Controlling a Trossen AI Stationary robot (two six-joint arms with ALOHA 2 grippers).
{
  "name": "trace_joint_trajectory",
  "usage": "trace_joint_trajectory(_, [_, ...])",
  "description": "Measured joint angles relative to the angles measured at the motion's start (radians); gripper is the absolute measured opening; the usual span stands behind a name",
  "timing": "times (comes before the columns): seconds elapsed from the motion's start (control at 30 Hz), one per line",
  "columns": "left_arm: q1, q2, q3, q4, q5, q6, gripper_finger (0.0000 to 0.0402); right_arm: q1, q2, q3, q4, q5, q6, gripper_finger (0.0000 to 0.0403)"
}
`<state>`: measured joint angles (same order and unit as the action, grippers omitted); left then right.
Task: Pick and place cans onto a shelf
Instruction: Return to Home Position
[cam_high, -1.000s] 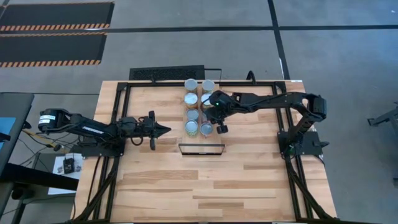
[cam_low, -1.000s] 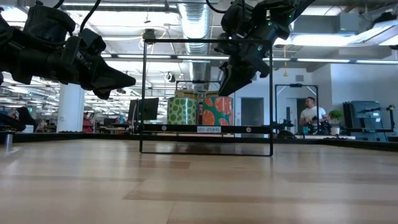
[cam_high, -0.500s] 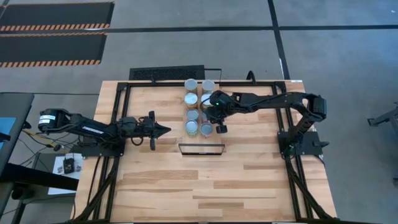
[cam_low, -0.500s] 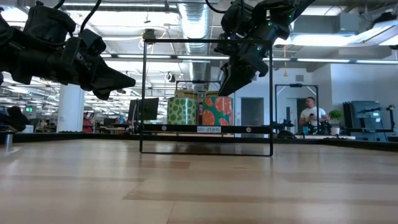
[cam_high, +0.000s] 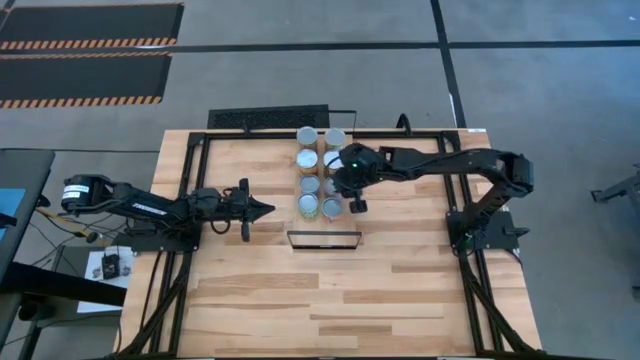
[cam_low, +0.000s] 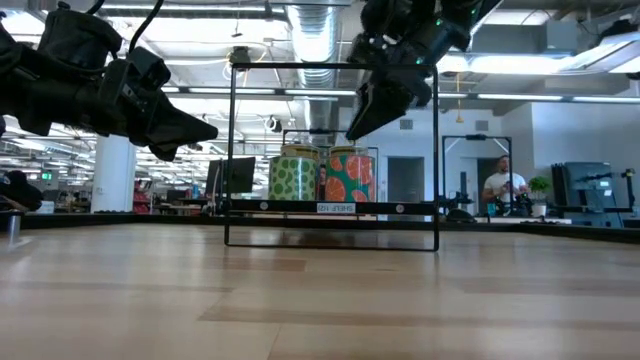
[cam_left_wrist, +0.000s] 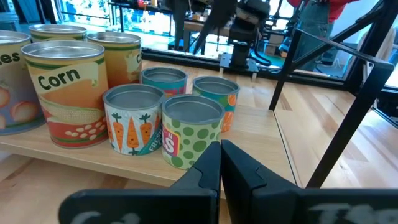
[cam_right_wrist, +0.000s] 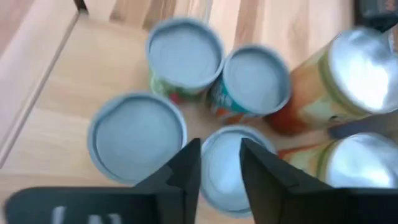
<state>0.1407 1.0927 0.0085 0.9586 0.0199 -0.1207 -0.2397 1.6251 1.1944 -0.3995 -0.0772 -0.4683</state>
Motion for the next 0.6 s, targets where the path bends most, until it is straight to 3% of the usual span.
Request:
trace_joint_trajectory(0.23, [0.0, -0.001, 0.0, 0.011, 0.021, 0.017, 0.0, -0.004, -0.151, -0.056, -0.017, 0.009, -0.002, 0.0013])
trace_joint_trajectory(0.4, [0.0, 0.0, 0.0, 0.03, 0.029, 0.031, 0.0, -0.012, -0.269, -0.217, 0.122, 0.026, 0.067, 0.0018])
trace_joint_trajectory(0.6, [0.018, -0.001, 0.0, 0.046, 0.108, 0.011, 0.0, -0.01, -0.427, -0.435, 0.352, 0.024, 0.168, 0.0008])
